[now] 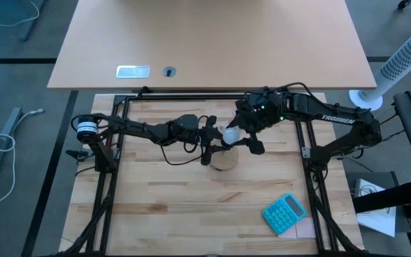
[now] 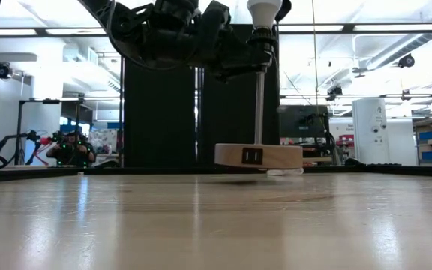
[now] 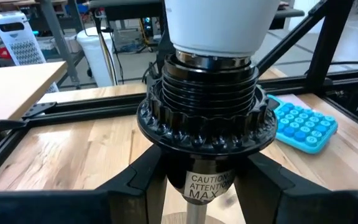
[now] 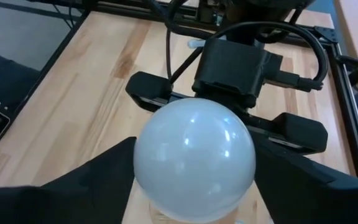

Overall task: Screw lightbulb
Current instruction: Insert the lightbulb into the lamp

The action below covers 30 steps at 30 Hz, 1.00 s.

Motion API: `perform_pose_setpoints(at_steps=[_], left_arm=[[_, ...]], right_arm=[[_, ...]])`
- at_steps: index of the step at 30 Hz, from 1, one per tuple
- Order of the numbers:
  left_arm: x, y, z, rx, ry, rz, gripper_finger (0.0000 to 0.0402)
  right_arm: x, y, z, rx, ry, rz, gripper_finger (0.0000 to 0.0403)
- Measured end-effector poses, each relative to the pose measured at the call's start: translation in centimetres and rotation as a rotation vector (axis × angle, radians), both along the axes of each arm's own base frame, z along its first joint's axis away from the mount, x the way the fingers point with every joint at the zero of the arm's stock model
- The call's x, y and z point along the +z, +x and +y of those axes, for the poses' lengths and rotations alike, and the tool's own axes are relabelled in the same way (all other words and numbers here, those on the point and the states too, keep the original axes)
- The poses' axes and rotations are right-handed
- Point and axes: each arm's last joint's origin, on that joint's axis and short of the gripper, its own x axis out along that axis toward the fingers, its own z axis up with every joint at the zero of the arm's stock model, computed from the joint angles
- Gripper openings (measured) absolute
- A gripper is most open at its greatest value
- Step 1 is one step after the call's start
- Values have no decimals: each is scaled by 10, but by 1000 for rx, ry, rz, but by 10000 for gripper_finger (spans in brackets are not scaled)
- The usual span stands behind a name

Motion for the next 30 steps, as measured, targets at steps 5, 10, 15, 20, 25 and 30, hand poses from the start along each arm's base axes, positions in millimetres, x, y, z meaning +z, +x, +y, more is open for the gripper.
perform_pose_setpoints(at_steps=[5, 10, 15, 20, 25, 30], left_arm=[[0, 0, 0, 9, -37, -2, 141], [1, 0, 4, 128, -14, -5, 141], [3, 0, 8, 256, -33, -34, 141], [4, 0, 11, 342, -32, -46, 141], [9, -1, 15, 505, -32, -104, 141], [17, -1, 18, 618, -8, -174, 141]], right_arm=[[1, 0, 0, -21, 13, -3, 269], [1, 1, -3, -120, -13, -2, 267], [3, 2, -7, -246, -28, -18, 267], [4, 2, -10, -385, -65, -26, 264], [8, 4, -14, -486, -63, -73, 265], [13, 5, -17, -610, -98, -134, 265]])
